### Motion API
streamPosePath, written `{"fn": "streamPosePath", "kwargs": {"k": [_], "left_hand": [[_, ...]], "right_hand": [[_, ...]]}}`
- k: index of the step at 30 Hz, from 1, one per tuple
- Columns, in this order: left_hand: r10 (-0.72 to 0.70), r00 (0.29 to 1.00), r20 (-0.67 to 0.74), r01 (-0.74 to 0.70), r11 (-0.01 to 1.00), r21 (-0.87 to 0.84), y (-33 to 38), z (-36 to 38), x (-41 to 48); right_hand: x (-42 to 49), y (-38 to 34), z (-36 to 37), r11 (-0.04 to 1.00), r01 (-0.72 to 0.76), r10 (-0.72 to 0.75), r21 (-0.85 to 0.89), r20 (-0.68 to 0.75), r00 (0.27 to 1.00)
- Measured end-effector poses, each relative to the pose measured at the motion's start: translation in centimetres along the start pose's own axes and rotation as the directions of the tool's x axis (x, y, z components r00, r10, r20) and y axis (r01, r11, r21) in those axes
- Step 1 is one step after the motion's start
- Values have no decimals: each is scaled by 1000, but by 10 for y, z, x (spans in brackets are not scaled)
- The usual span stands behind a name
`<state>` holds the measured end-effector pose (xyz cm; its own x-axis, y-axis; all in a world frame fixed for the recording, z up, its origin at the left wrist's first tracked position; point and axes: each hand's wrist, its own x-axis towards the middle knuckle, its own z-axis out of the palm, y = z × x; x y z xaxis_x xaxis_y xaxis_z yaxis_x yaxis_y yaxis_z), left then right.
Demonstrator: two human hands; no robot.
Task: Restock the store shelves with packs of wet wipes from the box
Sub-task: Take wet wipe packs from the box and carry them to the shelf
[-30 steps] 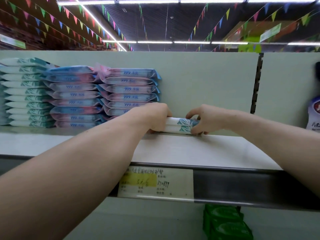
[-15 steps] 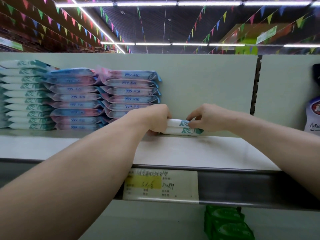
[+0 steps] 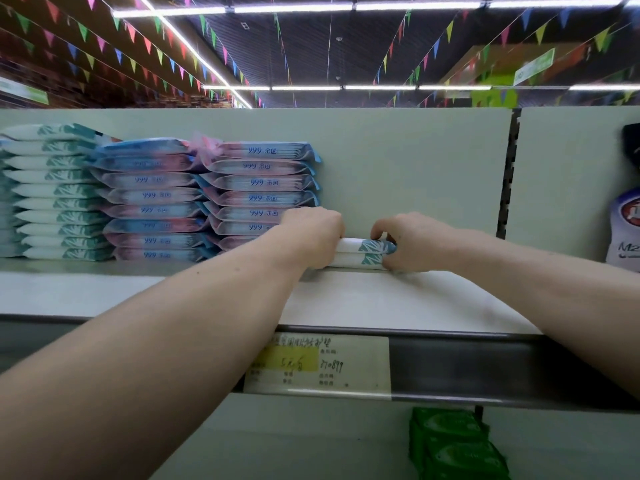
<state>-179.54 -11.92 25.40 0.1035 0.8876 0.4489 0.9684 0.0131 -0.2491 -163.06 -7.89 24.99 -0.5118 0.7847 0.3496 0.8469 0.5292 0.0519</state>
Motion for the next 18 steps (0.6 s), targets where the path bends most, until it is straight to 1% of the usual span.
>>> {"fn": "streamPosePath", "kwargs": {"k": [3, 7, 10, 18], "left_hand": [[-13, 1000, 12, 13, 1000, -15, 1, 1, 0], [-12, 999, 34, 13, 999, -39, 0, 2, -1], [-15, 1000, 24, 16, 1000, -23, 0, 2, 0], [-32, 999, 6, 32, 999, 28, 4, -1, -3]], "right_hand": [[-2, -2, -3, 999, 17, -18, -48, -20, 1000], [-4, -6, -7, 998, 66, -68, -24, -68, 995], [-1, -9, -5, 995, 89, -91, -33, -59, 994], [-4, -16, -10, 993, 87, -92, -80, -53, 994]]}}
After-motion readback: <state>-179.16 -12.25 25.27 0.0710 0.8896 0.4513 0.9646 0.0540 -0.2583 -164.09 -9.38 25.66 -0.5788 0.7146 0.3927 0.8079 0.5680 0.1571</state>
